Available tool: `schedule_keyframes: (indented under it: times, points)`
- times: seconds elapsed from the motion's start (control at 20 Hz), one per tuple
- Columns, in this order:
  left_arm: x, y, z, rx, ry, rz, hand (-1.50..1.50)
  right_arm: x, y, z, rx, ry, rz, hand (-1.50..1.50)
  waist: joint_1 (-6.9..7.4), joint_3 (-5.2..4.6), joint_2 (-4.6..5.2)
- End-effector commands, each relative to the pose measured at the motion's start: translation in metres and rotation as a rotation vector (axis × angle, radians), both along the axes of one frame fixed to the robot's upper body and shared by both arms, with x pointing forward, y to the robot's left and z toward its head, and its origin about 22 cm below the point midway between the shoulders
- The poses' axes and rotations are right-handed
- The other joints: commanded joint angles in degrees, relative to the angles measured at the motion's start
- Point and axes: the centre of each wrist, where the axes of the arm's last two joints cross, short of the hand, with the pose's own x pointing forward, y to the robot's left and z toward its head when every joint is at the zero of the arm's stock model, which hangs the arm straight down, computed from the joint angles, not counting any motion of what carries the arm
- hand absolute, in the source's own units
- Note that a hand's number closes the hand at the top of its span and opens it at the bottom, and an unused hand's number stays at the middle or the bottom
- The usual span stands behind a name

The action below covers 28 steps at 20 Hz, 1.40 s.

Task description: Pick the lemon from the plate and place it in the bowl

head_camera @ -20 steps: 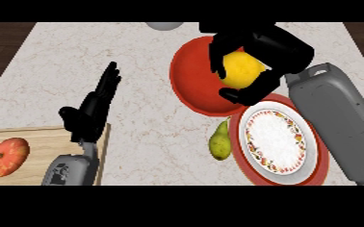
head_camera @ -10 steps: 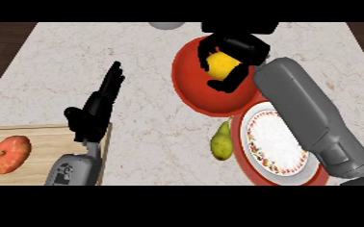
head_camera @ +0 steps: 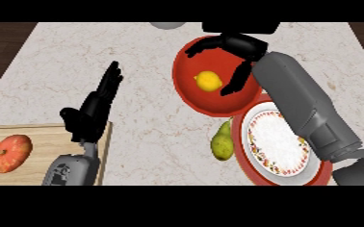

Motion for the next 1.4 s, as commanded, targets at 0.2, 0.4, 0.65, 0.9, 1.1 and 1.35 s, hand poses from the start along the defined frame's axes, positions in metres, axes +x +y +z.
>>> schedule_keyframes:
  times: [0.2,0.4,0.65,0.9,1.1,1.35]
  points:
    - [0.000,0.013,0.008,-0.005,0.007,0.004,0.00,0.016,-0.023,0.026,0.314,0.109,0.028,-1.50,-0.12,0.02,-0.13]
    - [0.006,0.005,-0.005,-0.007,0.010,0.001,0.00,0.024,-0.033,0.047,0.342,0.230,0.006,-1.50,-0.73,-0.03,-0.07]
    - [0.004,-0.009,0.006,-0.005,0.006,-0.006,0.00,0.027,-0.071,0.060,0.366,0.334,-0.041,-1.50,0.20,0.04,0.26]
    - [0.006,-0.010,0.011,-0.018,0.003,-0.028,0.00,0.022,-0.107,0.053,0.390,0.410,-0.044,-1.50,0.96,0.15,0.84]
    - [0.002,-0.012,0.005,-0.008,-0.003,-0.021,0.00,0.021,-0.104,0.053,0.370,0.453,0.010,-1.50,1.06,0.16,0.81]
    - [0.001,-0.011,0.001,-0.017,-0.005,-0.037,0.00,0.016,-0.118,0.052,0.353,0.464,0.025,-1.50,1.13,0.18,0.88]
